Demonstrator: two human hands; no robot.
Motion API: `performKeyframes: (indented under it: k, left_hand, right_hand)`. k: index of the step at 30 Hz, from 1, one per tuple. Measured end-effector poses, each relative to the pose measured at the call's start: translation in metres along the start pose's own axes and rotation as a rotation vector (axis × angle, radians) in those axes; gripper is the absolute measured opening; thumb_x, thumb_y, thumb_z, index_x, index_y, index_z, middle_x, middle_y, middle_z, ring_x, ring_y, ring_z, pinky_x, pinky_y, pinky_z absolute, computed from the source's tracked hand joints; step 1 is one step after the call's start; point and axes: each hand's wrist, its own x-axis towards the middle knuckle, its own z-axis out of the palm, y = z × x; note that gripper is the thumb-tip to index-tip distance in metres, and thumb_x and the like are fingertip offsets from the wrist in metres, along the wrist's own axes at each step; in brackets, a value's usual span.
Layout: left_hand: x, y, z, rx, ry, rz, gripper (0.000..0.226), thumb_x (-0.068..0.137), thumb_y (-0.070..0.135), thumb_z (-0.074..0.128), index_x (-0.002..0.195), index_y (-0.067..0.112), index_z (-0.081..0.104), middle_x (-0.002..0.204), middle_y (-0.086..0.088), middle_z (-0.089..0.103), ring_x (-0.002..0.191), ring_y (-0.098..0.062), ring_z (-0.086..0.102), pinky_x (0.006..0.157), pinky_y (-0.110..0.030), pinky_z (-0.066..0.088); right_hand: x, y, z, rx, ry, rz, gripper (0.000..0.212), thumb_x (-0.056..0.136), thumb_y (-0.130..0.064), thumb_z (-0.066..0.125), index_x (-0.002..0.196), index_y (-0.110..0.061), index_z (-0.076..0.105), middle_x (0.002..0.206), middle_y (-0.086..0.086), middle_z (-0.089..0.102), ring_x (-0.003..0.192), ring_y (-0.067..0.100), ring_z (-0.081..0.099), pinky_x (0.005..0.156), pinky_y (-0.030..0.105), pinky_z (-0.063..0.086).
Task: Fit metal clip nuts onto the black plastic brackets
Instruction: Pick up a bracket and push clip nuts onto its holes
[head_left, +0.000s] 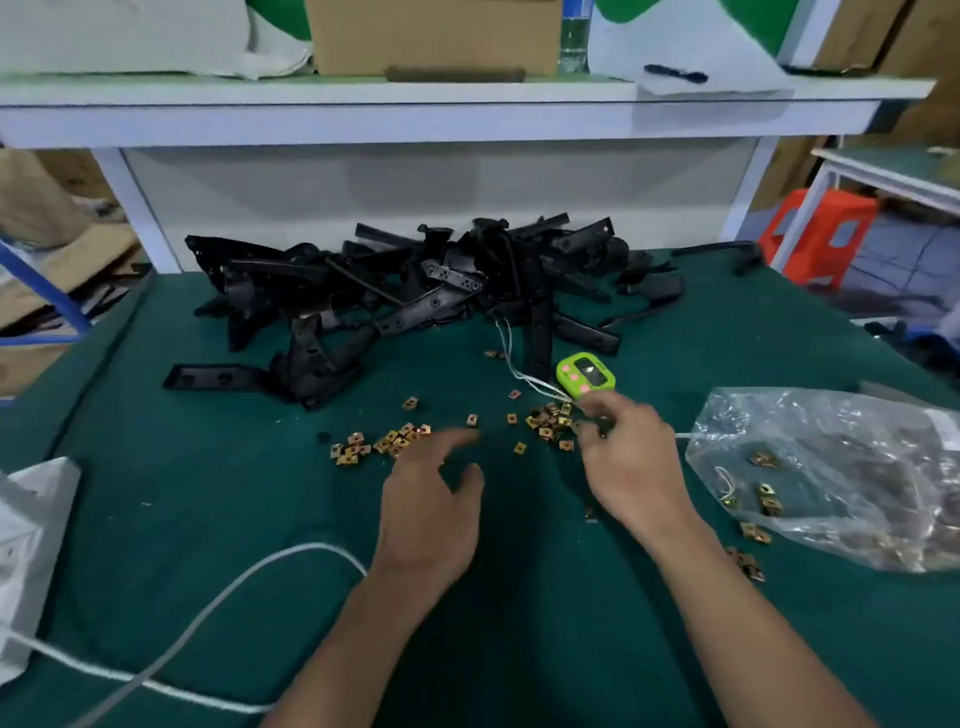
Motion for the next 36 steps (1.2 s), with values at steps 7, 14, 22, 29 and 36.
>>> performKeyframes:
  k: [7,14,22,29,36]
  left_hand:
    - [0.052,-0.046,-0.011,0.336,0.159,0.070,0.028,0.093,0.009,0.066,0.120,0.015,0.072,0.126,0.005,0.069,0.130,-0.018,0.048,0.114,-0.034,0.039]
    - [0.054,-0.057,-0.009,0.391,0.183,0.052,0.023,0.093,0.014,0.068,0.115,0.018,0.073,0.122,0.007,0.069,0.130,-0.017,0.048,0.109,-0.026,0.035]
    - [0.068,-0.063,-0.036,0.543,0.090,-0.128,0.066,0.100,0.044,0.054,0.155,0.012,0.036,0.164,-0.009,0.030,0.154,-0.025,0.015,0.127,-0.040,0.014]
    - [0.088,-0.054,0.003,0.603,-0.034,-0.123,0.068,0.105,0.055,0.027,0.159,0.014,0.023,0.168,-0.011,0.017,0.156,-0.027,0.008,0.127,-0.046,0.006]
    - [0.127,-0.037,0.039,0.500,-0.204,0.032,0.049,0.106,0.029,0.037,0.152,0.013,0.042,0.164,-0.008,0.031,0.154,-0.028,0.020,0.127,-0.043,0.014]
  right_hand:
    - [0.038,0.030,0.023,-0.262,-0.050,-0.057,0.045,0.098,-0.026,0.058,0.140,-0.011,0.053,0.145,0.009,0.048,0.133,0.029,0.039,0.109,0.044,0.038]
    - [0.034,0.040,0.024,-0.572,-0.150,-0.081,0.067,0.099,-0.062,0.029,0.154,-0.025,0.028,0.163,0.001,0.023,0.149,0.025,0.017,0.110,0.049,0.033]
    - [0.030,0.026,0.027,-0.473,-0.103,-0.073,0.066,0.099,-0.059,0.037,0.156,-0.027,0.026,0.165,0.002,0.022,0.151,0.023,0.014,0.119,0.043,0.020]
    - [0.041,-0.021,0.094,-0.409,-0.263,-0.227,0.073,0.101,-0.062,0.027,0.161,-0.023,0.010,0.168,0.001,0.001,0.154,0.019,-0.009,0.125,0.037,-0.002]
    - [0.051,-0.023,0.104,-0.184,-0.279,-0.315,0.043,0.101,-0.025,0.042,0.144,-0.025,0.048,0.146,-0.009,0.049,0.136,-0.001,0.038,0.113,0.015,0.023]
